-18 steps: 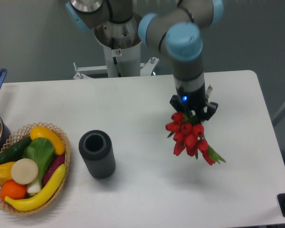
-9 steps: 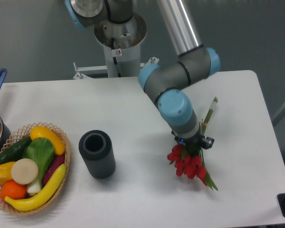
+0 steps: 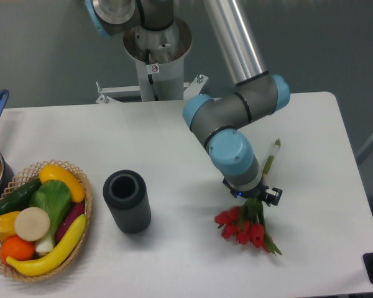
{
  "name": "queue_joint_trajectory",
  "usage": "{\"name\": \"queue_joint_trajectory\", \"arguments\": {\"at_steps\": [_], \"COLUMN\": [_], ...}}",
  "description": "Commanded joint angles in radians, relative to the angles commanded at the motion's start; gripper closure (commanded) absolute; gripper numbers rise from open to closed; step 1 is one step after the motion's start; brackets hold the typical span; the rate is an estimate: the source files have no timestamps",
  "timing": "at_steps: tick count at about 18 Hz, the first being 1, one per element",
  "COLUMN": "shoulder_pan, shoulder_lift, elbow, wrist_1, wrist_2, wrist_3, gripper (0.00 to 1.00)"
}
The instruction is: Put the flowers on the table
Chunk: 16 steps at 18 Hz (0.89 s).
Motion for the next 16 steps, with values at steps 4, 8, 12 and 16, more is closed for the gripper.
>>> {"name": "queue_joint_trajectory", "arguments": {"at_steps": [4,8,12,16], "shoulder_pan": [0.087,0.170,0.303,0.350], "shoulder_lift": [0.059,0.098,0.190,0.223], "elbow": [0.058,0.208,0.200,0.170], "wrist_1": [-0.050,-0.357,-0.504,-0.526], "wrist_2": [-0.091,-0.185,-0.292,-0.323], "wrist_3": [0.079,0.216,0.513,0.626], "gripper": [0.00,0.00,0.00,0.00]}}
